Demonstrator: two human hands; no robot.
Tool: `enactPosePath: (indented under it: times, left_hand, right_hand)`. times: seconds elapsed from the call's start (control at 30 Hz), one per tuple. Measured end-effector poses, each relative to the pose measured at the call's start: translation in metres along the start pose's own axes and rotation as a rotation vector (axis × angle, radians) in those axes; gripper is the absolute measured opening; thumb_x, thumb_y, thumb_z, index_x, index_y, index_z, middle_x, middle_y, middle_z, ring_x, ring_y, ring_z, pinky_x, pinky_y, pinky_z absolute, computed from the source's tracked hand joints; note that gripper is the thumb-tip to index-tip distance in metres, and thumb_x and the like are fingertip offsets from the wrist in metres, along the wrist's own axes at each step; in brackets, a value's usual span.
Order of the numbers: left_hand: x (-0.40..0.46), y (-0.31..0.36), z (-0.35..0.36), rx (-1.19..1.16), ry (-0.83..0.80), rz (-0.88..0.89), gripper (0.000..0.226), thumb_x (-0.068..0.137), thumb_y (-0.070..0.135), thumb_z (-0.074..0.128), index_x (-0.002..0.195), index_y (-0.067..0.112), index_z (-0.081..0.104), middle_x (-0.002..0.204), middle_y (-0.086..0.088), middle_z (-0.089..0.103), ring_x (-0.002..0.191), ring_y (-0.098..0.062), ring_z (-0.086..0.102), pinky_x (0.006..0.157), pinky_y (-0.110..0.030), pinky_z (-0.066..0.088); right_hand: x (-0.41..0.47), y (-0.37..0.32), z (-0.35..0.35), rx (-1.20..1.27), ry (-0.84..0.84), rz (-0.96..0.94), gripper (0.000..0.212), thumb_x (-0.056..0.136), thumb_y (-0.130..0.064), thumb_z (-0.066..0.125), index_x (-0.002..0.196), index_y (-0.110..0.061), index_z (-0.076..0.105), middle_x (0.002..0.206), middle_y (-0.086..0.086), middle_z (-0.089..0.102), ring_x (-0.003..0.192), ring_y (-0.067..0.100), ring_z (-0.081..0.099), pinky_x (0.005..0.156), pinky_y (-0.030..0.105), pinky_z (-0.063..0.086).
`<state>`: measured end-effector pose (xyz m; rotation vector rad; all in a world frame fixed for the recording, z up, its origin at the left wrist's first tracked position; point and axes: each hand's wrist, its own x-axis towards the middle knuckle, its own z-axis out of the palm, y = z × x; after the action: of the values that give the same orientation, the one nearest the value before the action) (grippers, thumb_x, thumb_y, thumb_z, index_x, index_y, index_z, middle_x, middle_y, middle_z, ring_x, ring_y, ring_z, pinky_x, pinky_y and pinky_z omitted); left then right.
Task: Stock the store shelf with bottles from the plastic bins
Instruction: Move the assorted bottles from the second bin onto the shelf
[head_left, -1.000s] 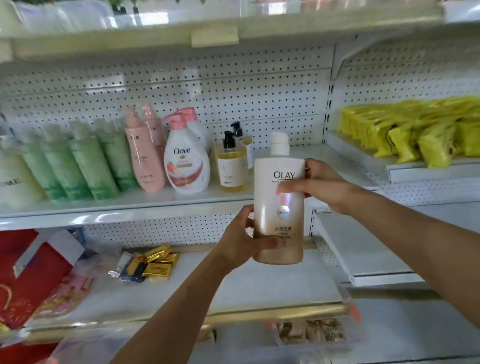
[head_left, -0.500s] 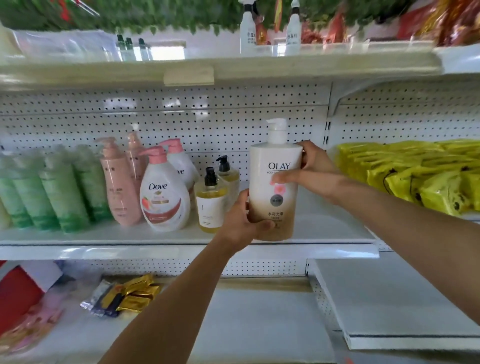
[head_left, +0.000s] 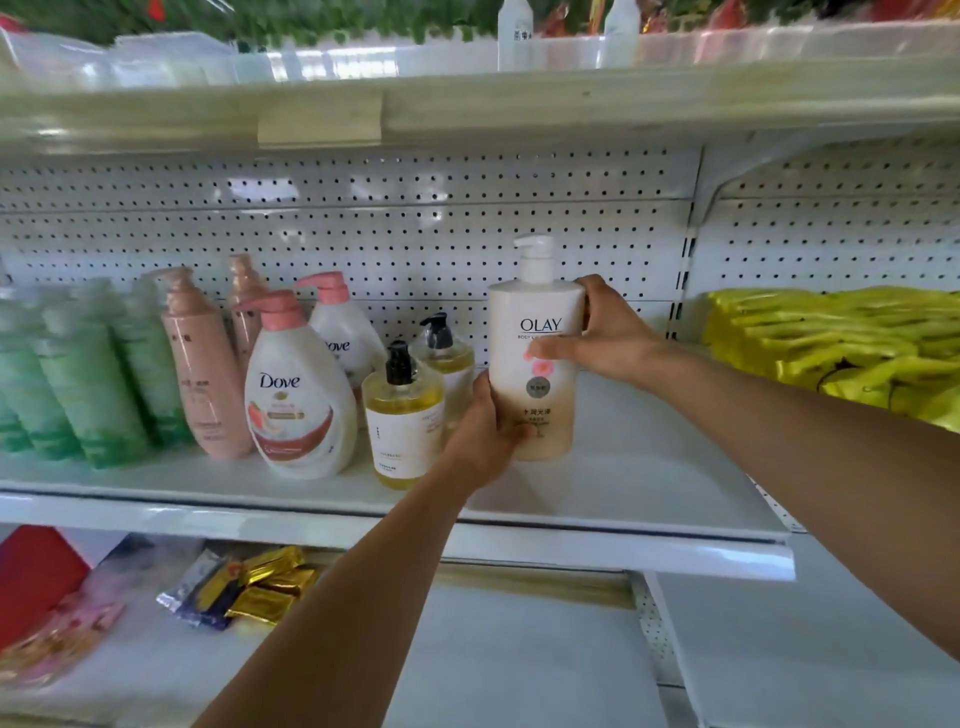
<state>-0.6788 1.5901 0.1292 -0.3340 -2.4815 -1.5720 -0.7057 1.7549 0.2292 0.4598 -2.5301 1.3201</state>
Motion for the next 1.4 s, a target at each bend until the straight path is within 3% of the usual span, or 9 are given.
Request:
enactPosePath:
  times: [0.1,0.2,0.3,0.4,0.57,0.87,0.97,1.2,1.4]
  left_hand:
    - [0.010,0.002,0.005,0.015,0.025,-0.036,0.065,0.086,-0.001,0.062,0.139,0.011,0.027,0.120,0.001,0.051,0.107,-0.013,0.047,0.093,-0.024,0.041]
    - [0.021,-0.001,0.009,0.085,0.061,-0.017,0.052,0.088,-0.004,0.059,0.127,0.017,0.032,0.098,0.015,0.045,0.095,-0.008,0.043,0.067,0.002,0.037]
    - [0.027,-0.003,0.011,0.106,0.071,-0.031,0.051,0.089,-0.004,0.058,0.130,0.014,0.034,0.091,0.021,0.038,0.100,-0.010,0.042,0.059,0.006,0.034]
    - [0.028,-0.003,0.011,0.125,0.078,-0.012,0.066,0.088,0.002,0.063,0.142,0.013,0.027,0.092,0.025,0.034,0.089,0.004,0.043,0.067,0.004,0.030]
    - [0.033,0.002,0.012,0.072,0.061,-0.132,0.056,0.088,-0.003,0.060,0.134,0.010,0.030,0.113,0.003,0.043,0.102,-0.011,0.041,0.074,-0.009,0.032]
    - [0.012,0.008,0.010,0.124,0.116,-0.128,0.067,0.087,0.018,0.067,0.142,0.013,0.028,0.134,-0.004,0.053,0.119,-0.024,0.053,0.096,-0.032,0.044]
    - [-0.005,0.008,0.007,0.234,0.094,-0.088,0.065,0.088,0.024,0.066,0.143,0.017,0.031,0.135,0.000,0.051,0.123,-0.020,0.049,0.093,-0.030,0.041]
    - [-0.063,0.009,-0.011,0.493,-0.008,0.194,0.048,0.091,0.024,0.063,0.136,0.017,0.049,0.131,-0.003,0.057,0.118,-0.019,0.054,0.100,-0.038,0.045]
    - [-0.120,0.001,-0.028,0.444,0.016,0.219,0.038,0.091,0.027,0.061,0.128,0.022,0.054,0.121,0.004,0.061,0.100,-0.013,0.061,0.087,-0.037,0.051]
  right_hand:
    - [0.013,0.005,0.000,0.015,-0.015,0.015,0.071,0.064,-0.027,0.088,0.117,-0.019,0.042,0.104,-0.007,0.058,0.095,0.005,0.058,0.067,0.023,0.048]
    - [0.022,0.009,0.000,0.027,-0.018,0.024,0.070,0.066,-0.026,0.088,0.117,-0.019,0.040,0.104,-0.008,0.057,0.094,0.007,0.057,0.064,0.020,0.046]
    - [0.029,0.012,0.001,0.021,-0.026,0.027,0.070,0.067,-0.025,0.087,0.117,-0.019,0.039,0.105,-0.007,0.057,0.096,0.010,0.057,0.065,0.020,0.045]
    - [0.031,0.014,0.002,0.040,-0.033,0.040,0.070,0.068,-0.024,0.087,0.117,-0.019,0.037,0.103,-0.009,0.057,0.096,0.009,0.057,0.062,0.019,0.045]
    - [0.030,0.012,0.002,0.024,-0.041,0.058,0.073,0.070,-0.025,0.086,0.122,-0.016,0.035,0.103,-0.008,0.056,0.098,0.012,0.057,0.064,0.019,0.045]
    - [0.009,0.003,0.003,-0.183,0.044,0.101,0.063,0.079,-0.022,0.073,0.126,-0.012,0.033,0.110,-0.001,0.055,0.097,0.020,0.057,0.076,0.033,0.051]
    - [-0.024,0.009,0.002,-0.395,0.103,0.047,0.059,0.084,-0.021,0.060,0.137,-0.022,0.032,0.114,-0.005,0.054,0.101,0.018,0.059,0.084,0.037,0.049]
    - [-0.103,0.005,0.012,-0.737,0.058,-0.063,0.040,0.090,-0.023,0.055,0.129,-0.022,0.048,0.131,-0.001,0.052,0.114,0.020,0.055,0.091,0.039,0.048]
    - [-0.169,0.007,0.025,-0.803,0.044,-0.038,0.036,0.091,-0.027,0.054,0.127,-0.026,0.049,0.128,-0.005,0.051,0.114,0.016,0.055,0.078,0.030,0.040]
